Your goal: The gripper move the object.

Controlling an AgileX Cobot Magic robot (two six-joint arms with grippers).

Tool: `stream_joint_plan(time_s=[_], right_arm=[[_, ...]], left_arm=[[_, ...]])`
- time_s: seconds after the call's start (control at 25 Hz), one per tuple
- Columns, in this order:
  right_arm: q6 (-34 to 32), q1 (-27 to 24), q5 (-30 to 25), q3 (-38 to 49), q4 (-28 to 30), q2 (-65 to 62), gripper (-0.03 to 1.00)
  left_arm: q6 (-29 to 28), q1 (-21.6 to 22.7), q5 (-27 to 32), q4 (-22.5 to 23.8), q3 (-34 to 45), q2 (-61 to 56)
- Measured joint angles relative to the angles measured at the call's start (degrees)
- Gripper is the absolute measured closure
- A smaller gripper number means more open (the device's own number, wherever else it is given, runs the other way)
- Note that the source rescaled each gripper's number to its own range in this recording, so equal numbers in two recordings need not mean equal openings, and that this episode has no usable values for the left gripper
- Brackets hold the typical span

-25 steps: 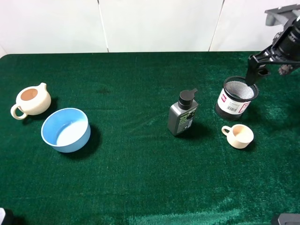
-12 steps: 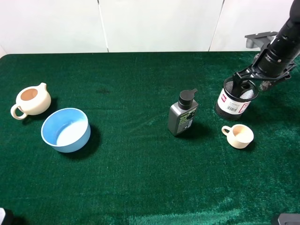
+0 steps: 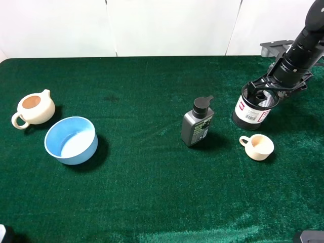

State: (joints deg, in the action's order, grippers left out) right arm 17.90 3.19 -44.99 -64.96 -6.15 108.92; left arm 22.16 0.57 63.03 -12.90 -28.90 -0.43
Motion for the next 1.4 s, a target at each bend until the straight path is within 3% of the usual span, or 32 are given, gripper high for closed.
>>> stream_joint_plan(time_s=[0.24,0.8,1.08,1.4], right_arm=[[0.0,0.0,0.2,0.0,-0.3,0.1,0.35],[0.1,0.0,0.0,0.0,-0.6,0.1,0.96],[0.1,0.0,-0.9,-0.6,-0.5,0.2,0.97],[0.1,0.0,-11.9,-11.2,1.4,0.3,0.97]], left_arm=[[0.0,0.0,0.0,0.0,0.0,0.0],[0.0,0.0,0.0,0.0,0.0,0.0],[0.0,0.0,0.0,0.0,0.0,0.0],[0.0,0.0,0.0,0.0,0.0,0.0]])
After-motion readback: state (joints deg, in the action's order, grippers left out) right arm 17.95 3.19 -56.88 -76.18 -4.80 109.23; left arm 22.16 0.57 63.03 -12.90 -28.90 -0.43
